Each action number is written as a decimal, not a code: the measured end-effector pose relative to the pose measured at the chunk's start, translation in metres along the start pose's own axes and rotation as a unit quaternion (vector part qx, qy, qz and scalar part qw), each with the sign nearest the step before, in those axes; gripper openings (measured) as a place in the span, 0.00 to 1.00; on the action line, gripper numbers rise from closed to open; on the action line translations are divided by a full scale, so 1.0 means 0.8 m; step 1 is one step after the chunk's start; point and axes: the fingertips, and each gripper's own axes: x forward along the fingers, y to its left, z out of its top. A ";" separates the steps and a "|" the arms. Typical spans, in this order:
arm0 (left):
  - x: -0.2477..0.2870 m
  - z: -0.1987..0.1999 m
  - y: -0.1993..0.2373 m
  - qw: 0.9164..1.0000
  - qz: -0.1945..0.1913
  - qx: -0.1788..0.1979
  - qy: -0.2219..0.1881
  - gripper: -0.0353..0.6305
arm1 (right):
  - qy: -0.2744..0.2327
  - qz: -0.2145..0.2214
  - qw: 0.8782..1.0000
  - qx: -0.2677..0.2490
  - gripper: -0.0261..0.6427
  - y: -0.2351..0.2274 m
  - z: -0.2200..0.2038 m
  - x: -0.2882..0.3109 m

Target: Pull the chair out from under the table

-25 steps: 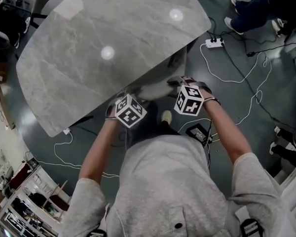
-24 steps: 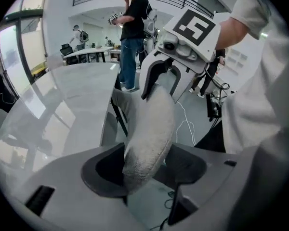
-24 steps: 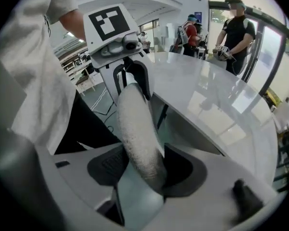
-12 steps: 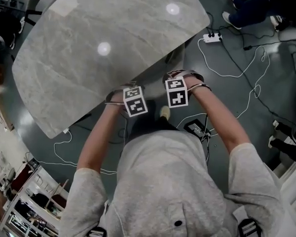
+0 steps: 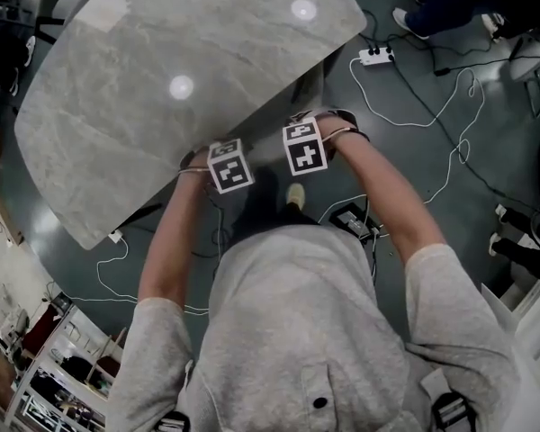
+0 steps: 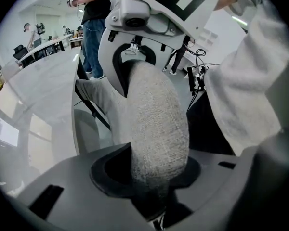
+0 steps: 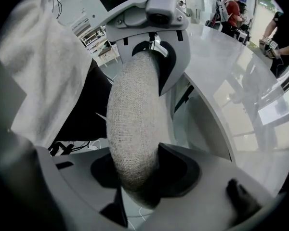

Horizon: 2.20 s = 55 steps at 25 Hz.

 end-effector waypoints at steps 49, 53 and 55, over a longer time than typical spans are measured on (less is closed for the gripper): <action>0.045 0.023 -0.161 1.000 -0.004 0.004 0.001 0.30 | -0.012 0.018 0.999 0.023 0.27 0.177 -0.002 0.037; 0.050 0.020 -0.185 1.000 -0.003 0.001 0.007 0.30 | -0.012 0.018 1.000 0.019 0.27 0.200 0.001 0.042; 0.057 0.026 -0.196 1.000 -0.002 0.001 0.006 0.30 | -0.012 0.017 1.000 0.017 0.27 0.213 -0.004 0.045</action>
